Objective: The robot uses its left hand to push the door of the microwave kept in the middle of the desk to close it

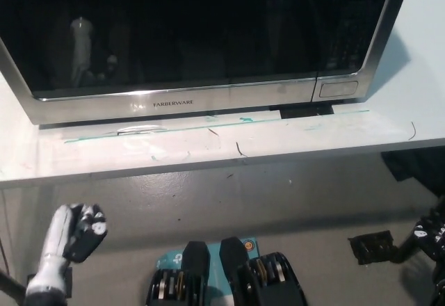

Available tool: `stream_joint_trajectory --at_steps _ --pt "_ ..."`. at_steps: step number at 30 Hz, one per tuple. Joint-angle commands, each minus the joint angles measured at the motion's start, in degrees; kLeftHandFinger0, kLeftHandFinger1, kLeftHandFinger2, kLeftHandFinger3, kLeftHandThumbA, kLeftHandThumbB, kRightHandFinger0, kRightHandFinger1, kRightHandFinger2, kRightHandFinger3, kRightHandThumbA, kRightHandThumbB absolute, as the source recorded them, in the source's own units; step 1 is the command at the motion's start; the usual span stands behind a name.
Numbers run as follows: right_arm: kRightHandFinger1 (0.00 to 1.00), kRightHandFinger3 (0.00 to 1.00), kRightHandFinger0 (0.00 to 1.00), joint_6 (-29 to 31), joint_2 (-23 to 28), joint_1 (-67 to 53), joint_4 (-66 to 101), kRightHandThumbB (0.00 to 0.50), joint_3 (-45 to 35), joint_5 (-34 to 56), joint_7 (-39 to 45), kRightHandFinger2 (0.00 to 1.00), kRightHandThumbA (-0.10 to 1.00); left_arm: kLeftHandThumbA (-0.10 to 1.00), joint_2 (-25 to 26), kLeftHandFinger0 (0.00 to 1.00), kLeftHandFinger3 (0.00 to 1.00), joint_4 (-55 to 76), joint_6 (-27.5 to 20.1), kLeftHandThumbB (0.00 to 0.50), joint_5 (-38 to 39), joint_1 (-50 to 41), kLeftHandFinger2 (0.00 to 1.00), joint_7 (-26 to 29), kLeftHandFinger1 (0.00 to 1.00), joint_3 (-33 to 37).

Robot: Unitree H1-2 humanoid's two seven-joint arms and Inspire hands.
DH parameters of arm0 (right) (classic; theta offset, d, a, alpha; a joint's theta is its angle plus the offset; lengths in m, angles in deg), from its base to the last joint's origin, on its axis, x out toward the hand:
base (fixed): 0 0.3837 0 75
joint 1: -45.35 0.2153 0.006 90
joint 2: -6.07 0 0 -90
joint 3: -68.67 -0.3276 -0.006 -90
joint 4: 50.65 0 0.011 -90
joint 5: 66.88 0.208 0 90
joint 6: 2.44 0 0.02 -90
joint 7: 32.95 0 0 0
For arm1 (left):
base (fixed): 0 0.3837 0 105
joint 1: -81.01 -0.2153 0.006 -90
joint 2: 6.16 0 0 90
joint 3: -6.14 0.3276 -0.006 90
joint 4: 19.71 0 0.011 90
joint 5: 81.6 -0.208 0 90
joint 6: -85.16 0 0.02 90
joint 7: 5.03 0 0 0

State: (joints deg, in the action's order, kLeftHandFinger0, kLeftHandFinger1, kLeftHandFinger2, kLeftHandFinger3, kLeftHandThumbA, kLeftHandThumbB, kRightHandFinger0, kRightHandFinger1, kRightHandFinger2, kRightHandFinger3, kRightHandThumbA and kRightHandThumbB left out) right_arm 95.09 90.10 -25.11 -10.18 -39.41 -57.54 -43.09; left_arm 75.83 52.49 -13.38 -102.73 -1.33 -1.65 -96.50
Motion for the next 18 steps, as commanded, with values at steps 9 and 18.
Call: stream_joint_trajectory --at_steps 9,18 --pt "0.6 0.82 0.59 1.9 1.4 2.4 0.1 0.0 -0.1 0.5 -0.1 0.69 0.53 -0.09 -3.3 0.03 0.4 -8.3 7.5 0.001 11.0 6.9 0.19 9.6 0.04 -9.0" --pt "0.69 0.84 0.66 1.7 1.6 2.6 0.1 0.0 0.2 0.3 -0.1 0.74 0.58 -0.1 -2.5 0.09 0.44 -14.6 9.3 0.016 17.1 11.7 0.24 7.4 0.11 -11.6"
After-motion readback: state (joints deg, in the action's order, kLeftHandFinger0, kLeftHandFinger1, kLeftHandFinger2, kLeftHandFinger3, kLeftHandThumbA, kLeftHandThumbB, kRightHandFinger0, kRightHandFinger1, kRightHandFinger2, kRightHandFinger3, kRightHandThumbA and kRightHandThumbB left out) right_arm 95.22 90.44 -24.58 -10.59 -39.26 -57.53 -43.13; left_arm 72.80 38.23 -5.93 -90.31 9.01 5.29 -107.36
